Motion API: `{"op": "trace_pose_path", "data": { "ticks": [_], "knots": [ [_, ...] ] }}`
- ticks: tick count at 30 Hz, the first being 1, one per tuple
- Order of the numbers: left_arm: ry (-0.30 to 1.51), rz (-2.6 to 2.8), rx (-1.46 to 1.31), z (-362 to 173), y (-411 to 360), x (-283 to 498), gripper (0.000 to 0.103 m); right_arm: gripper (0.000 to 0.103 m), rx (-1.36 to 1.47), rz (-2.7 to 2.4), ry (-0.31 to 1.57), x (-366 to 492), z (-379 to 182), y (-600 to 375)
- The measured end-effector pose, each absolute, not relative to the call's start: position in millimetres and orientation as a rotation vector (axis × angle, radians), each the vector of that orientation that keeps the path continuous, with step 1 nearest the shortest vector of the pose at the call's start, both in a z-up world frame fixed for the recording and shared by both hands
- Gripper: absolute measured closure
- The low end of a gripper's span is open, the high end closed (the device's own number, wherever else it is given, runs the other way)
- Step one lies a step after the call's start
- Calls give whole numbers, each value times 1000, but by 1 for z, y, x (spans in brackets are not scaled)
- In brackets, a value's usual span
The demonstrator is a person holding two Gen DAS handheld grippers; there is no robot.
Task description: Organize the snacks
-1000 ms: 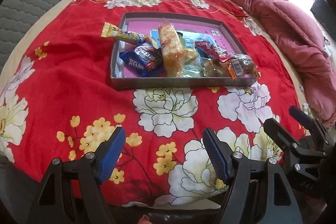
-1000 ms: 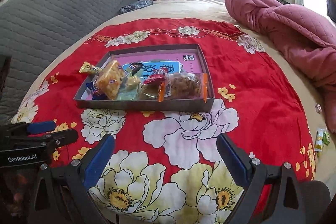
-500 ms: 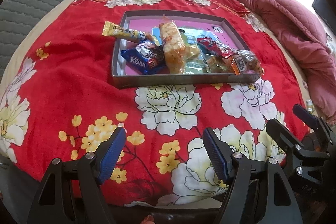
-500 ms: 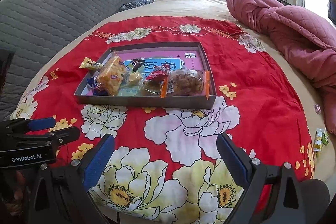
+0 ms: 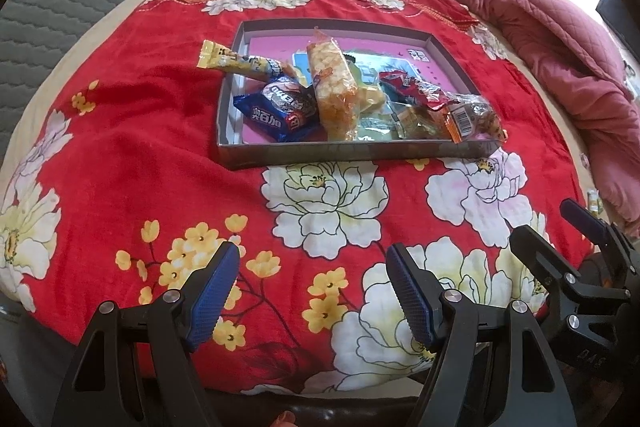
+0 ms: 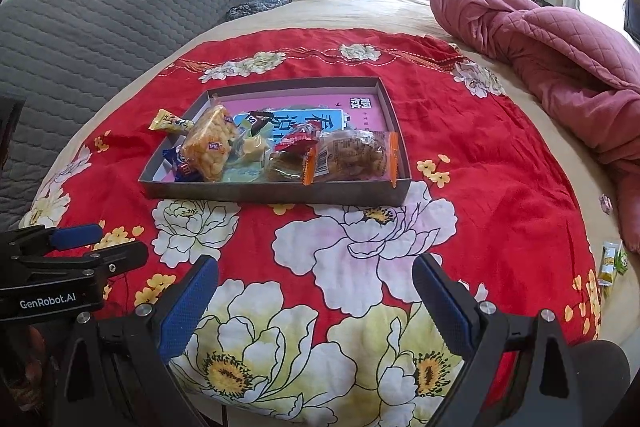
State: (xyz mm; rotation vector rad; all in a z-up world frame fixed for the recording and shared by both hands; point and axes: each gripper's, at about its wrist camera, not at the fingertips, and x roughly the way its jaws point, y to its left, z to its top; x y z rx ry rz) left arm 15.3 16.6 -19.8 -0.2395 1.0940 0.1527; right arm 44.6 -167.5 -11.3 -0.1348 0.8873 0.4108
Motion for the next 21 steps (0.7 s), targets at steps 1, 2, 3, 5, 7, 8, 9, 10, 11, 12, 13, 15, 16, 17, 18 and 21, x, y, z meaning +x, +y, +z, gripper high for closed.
{"op": "trace_pose_path", "data": {
  "ticks": [1, 2, 3, 5, 7, 8, 9, 10, 11, 12, 13, 15, 16, 17, 18, 21],
  "knots": [
    [1095, 155, -240, -20, 17, 15, 26, 5, -135, 412, 888, 44, -12, -167],
    [1095, 156, -240, -20, 17, 15, 26, 5, -136, 413, 887, 44, -12, -167],
    [1094, 158, -239, -19, 18, 15, 26, 5, -137, 414, 888, 44, -12, -167],
    [1095, 157, -239, -19, 18, 15, 26, 5, -138, 417, 887, 44, -12, -167],
    [1095, 159, -237, -19, 18, 15, 26, 5, -138, 416, 886, 45, -12, -168],
    [1095, 160, -237, -19, 18, 15, 26, 5, -136, 416, 885, 45, -12, -168],
    [1095, 161, -237, -19, 18, 15, 26, 5, -137, 415, 885, 45, -12, -168],
    [1096, 163, -236, -19, 19, 15, 26, 5, -136, 414, 884, 45, -11, -168],
    [1096, 164, -234, -19, 18, 15, 26, 5, -133, 413, 884, 45, -11, -169],
    [1098, 165, -232, -19, 18, 15, 26, 5, -132, 413, 884, 45, -11, -169],
    [1099, 164, -230, -19, 18, 15, 26, 5, -134, 412, 884, 45, -11, -169],
    [1100, 165, -225, -19, 17, 15, 26, 5, -134, 414, 884, 45, -11, -169],
    [1100, 166, -224, -19, 17, 16, 26, 5, -135, 416, 883, 45, -11, -169],
    [1100, 166, -224, -19, 16, 16, 26, 5, -136, 417, 883, 45, -11, -169],
    [1101, 167, -224, -20, 16, 16, 26, 5, -136, 417, 883, 46, -11, -170],
    [1103, 170, -224, -20, 16, 16, 26, 5, -134, 416, 884, 46, -11, -170]
  ]
}}
